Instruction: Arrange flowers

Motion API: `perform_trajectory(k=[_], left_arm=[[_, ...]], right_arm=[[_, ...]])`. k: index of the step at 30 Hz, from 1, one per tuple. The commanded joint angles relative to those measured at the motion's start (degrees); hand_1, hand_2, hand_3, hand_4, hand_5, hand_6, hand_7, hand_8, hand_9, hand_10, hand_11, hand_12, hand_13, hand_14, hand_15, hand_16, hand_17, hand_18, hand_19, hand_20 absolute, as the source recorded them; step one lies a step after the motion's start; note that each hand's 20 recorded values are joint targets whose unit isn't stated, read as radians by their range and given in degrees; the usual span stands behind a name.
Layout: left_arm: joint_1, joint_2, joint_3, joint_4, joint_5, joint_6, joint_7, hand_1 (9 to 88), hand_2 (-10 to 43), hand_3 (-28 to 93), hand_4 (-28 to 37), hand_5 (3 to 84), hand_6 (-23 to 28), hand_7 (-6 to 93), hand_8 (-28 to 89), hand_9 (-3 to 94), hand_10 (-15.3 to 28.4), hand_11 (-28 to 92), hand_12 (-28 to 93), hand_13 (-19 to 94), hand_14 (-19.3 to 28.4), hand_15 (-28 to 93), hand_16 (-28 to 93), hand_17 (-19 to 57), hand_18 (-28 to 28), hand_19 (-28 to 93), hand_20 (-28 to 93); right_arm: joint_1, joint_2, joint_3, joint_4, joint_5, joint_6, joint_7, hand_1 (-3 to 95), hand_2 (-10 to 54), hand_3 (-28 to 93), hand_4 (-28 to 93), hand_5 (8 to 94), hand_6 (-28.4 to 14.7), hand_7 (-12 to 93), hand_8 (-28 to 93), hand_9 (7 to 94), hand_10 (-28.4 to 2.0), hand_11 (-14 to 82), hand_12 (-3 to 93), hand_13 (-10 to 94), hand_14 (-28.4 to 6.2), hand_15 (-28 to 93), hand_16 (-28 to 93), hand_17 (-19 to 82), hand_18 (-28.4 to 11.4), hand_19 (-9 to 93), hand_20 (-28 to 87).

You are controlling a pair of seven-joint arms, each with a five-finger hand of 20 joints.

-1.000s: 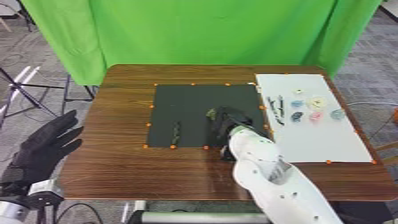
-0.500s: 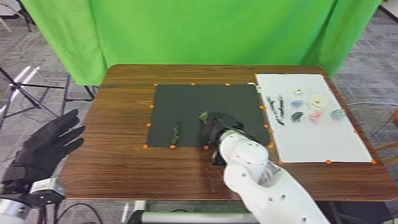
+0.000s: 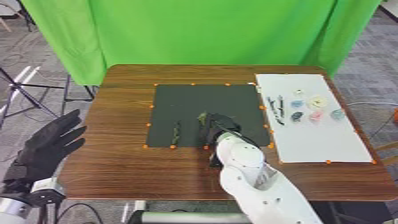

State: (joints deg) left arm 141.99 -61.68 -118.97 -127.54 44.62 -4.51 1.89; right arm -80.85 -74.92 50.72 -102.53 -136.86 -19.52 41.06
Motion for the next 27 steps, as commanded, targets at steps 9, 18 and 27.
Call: perform_trajectory(k=[9, 18, 27], left_arm=[[0.6, -0.16, -0.15, -0.09, -0.05, -0.26, -0.16, 24.0, -7.9, 70, -26.4, 25.7, 1.6, 18.3, -10, 19.5, 9.1, 13, 19, 15, 11.6, 19, 7, -10.1, 16.9, 34, 11], [0.7, -0.51, -0.29, -0.11, 0.03, -0.27, -0.19, 24.1, -7.7, 70, -26.3, 25.7, 1.5, 18.4, -10, 19.5, 9.1, 13, 19, 15, 11.6, 19, 7, -10.1, 16.9, 34, 11], [1.1, -0.79, -0.41, -0.36, 0.13, 0.00, 0.11, 24.2, -7.7, 70, -26.2, 25.7, 1.6, 18.3, -10, 19.5, 9.1, 13, 20, 15, 11.6, 19, 7, -10.1, 16.9, 34, 11]], right_arm=[[-1.1, -0.6, 0.5, 1.1, -1.4, -7.4, 1.5, 30.0, -7.3, 81, -20, 76.6, 1.1, 48, 16, 82.5, -9.0, 61.5, 49.2, 73, -10.4, 84, 40, 31, -24.5, 91, 55], [-0.5, 0.5, 1.1, 0.0, -0.7, -10.9, 0.9, 21.7, -5.1, 79, -22, 77.6, 0.1, 50, -12, 82.2, -9.5, 60.2, 48.9, 73, -10.8, 83, 40, 31, -24.8, 91, 55], [0.4, 2.2, 1.1, -1.7, -0.6, -12.2, 0.9, 16.6, -4.7, 76, -23, 77.7, -0.4, 48, -11, 81.9, -9.9, 59.6, 48.5, 73, -11.0, 83, 39, 31, -25.1, 90, 55]])
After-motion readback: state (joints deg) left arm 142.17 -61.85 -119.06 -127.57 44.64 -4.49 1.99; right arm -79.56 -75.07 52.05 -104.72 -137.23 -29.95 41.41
